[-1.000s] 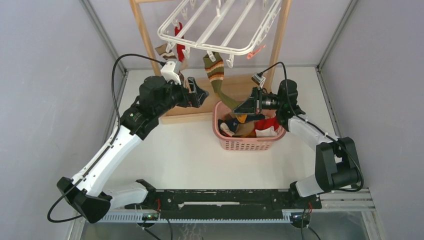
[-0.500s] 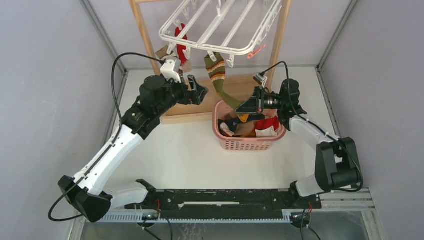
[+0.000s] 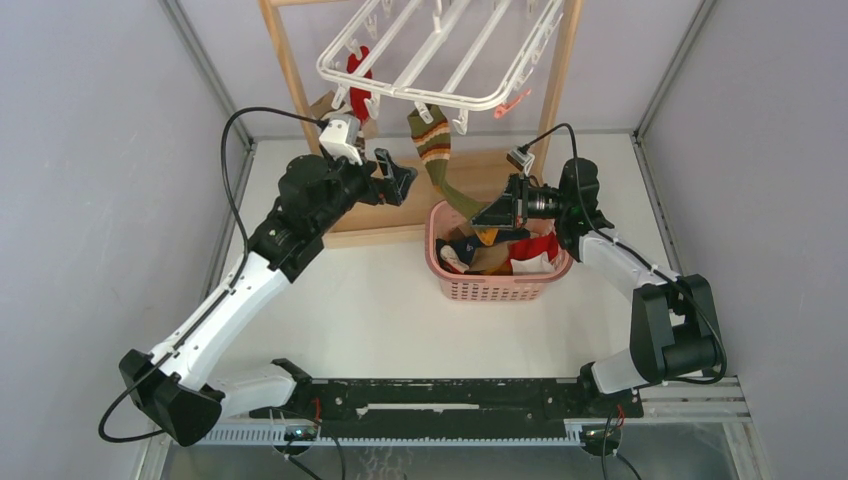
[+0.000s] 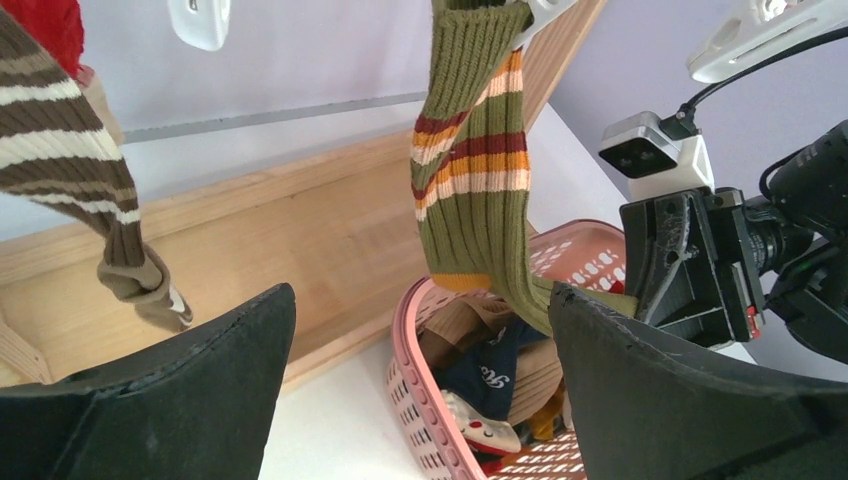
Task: Remove the socks clipped to the hanger
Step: Remove the sock from the hanger, then place the sock in the bin.
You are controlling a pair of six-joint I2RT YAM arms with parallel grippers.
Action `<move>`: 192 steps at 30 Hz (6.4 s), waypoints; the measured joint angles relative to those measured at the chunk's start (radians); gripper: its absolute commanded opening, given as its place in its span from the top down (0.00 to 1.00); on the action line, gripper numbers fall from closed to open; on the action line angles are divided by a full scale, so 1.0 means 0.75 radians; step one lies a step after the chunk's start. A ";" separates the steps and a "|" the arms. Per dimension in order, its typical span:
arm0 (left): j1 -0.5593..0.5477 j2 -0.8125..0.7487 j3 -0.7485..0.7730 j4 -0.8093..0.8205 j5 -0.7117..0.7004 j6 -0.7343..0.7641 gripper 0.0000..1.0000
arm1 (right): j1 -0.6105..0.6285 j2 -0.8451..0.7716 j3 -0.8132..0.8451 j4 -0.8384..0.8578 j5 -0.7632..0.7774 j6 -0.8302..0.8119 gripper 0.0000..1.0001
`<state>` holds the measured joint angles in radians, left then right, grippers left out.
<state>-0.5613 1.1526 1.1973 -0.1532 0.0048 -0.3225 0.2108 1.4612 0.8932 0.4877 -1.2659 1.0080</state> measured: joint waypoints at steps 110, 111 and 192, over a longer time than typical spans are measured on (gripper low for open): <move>0.121 0.366 -0.093 1.365 0.527 -0.109 0.31 | 0.019 0.091 0.000 -0.197 0.002 -0.141 1.00; 0.121 0.368 -0.092 1.369 0.527 -0.110 0.31 | 0.019 0.091 0.000 -0.197 0.002 -0.141 1.00; 0.106 0.098 -0.127 0.750 0.388 0.031 0.00 | 0.023 -0.606 0.262 -0.642 0.212 -0.353 1.00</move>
<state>-0.4816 1.2263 1.1019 0.4095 0.2958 -0.2996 0.2283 1.0065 1.0897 0.0063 -1.1072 0.7433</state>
